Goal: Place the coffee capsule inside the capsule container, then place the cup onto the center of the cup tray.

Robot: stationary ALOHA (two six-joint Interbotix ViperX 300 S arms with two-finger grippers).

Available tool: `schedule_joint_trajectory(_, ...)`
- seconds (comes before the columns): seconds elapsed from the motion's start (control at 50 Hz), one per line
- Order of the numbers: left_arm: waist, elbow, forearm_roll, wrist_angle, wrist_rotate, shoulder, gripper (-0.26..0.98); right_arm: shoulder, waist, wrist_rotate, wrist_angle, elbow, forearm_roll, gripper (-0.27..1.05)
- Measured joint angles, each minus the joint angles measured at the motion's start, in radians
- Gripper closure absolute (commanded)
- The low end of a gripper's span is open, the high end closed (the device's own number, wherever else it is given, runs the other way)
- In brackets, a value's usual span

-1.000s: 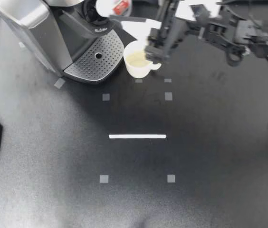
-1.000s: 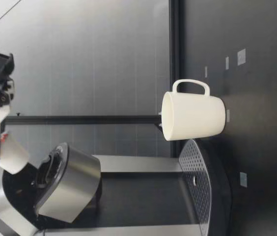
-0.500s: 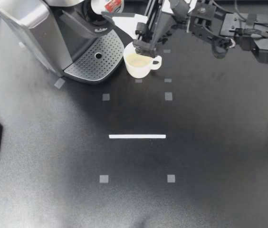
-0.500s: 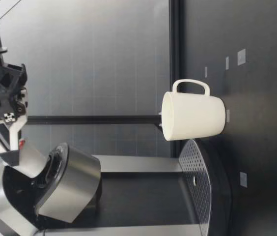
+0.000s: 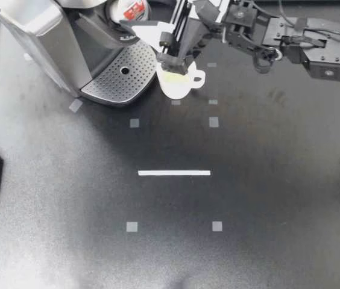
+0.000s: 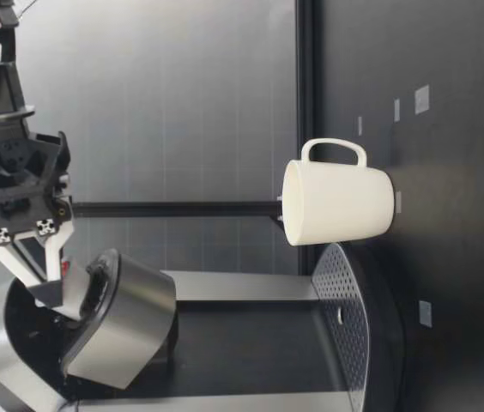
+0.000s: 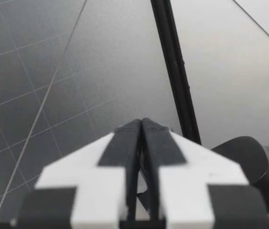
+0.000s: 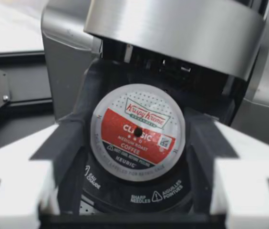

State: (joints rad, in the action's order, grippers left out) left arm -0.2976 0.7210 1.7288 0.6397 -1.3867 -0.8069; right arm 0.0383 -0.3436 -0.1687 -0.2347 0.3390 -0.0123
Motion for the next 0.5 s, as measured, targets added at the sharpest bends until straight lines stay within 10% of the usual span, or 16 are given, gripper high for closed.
schedule_joint_trajectory(0.5,0.0,0.006,0.0,0.0,0.0,0.0,0.61,0.054,-0.002,0.002,0.04,-0.06,0.002,-0.07)
